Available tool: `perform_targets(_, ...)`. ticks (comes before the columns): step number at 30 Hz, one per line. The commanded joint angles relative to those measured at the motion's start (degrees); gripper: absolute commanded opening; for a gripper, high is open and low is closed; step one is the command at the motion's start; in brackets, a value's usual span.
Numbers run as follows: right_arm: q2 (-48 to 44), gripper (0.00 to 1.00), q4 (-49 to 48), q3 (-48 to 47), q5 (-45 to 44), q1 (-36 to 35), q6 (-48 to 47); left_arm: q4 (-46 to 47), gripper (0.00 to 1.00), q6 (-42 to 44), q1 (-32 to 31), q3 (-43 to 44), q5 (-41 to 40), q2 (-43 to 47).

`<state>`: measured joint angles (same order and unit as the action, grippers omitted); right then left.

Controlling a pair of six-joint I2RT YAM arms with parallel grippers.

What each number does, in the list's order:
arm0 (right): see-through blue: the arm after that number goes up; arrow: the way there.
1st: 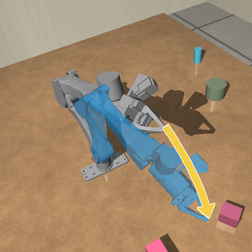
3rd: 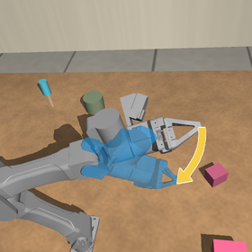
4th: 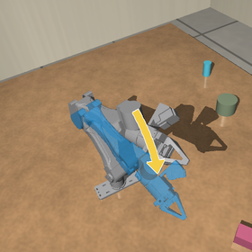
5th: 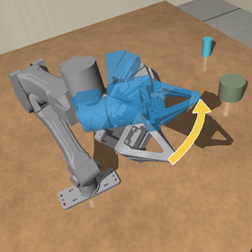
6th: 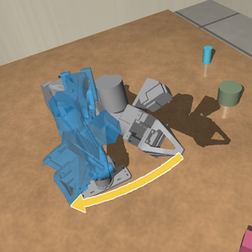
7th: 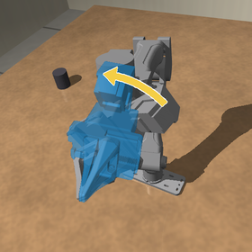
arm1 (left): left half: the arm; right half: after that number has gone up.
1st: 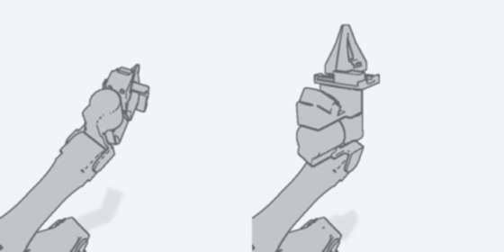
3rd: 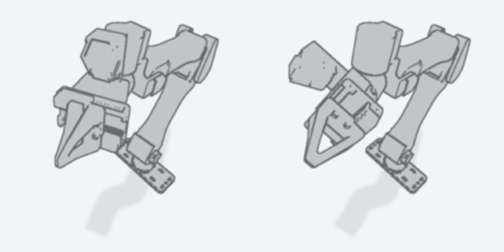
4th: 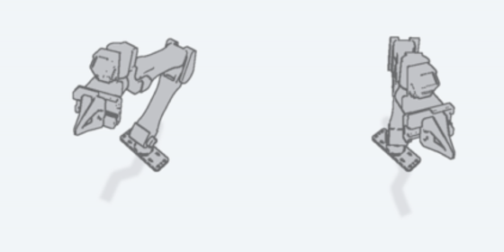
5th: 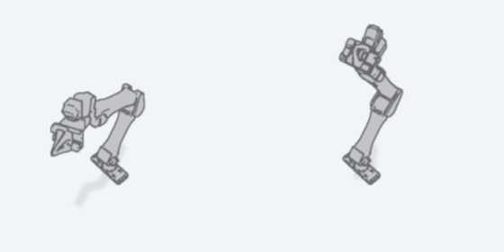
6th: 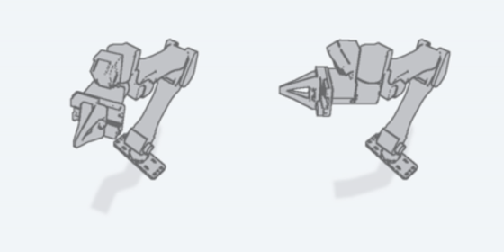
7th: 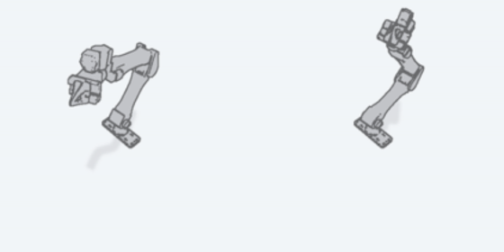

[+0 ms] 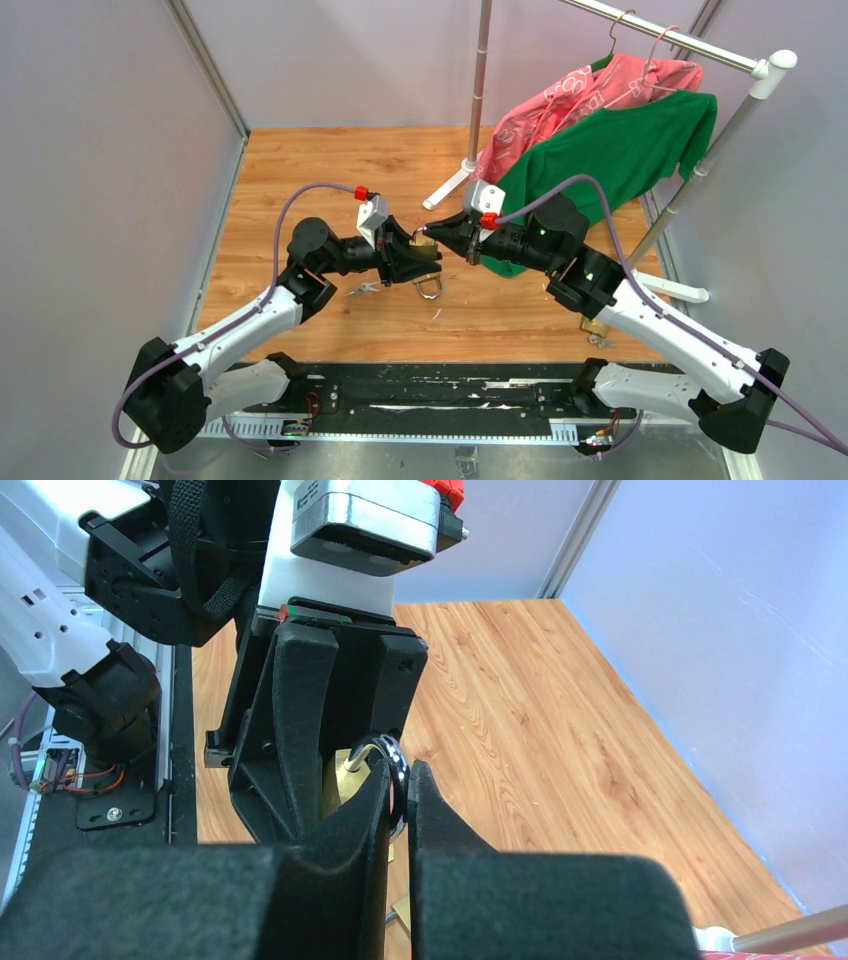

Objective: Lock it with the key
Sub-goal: Lock the lock.

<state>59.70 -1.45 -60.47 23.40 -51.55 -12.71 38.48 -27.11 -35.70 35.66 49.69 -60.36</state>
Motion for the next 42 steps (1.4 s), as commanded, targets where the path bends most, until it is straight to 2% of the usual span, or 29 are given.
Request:
perform_targets(1, 6.5, 0.00, 23.9, 11.8, 10.9, -3.9, 5.5, 25.9, 0.00, -2.1, 0.5, 11.1, -6.6, 3.4)
perform_targets(8, 4.0, 0.00, 23.3, 15.1, 8.9, -3.9, 6.8, 22.9, 0.00, -3.2, 4.1, 13.3, -5.0, 3.1)
perform_targets(25, 3.2, 0.00, 22.6, 18.7, 11.9, -3.9, 8.6, 21.1, 0.00, -1.9, 5.3, 13.7, -5.0, 3.5)
perform_targets(33, 3.9, 0.00, 18.2, 22.0, 14.5, -4.9, 11.4, 22.3, 0.00, -2.1, 5.9, 13.8, -5.7, 3.3)
perform_targets(42, 5.9, 0.00, 16.1, 23.3, 13.5, -6.9, 12.4, 23.1, 0.00, -2.3, 6.0, 14.7, -6.7, 2.7)
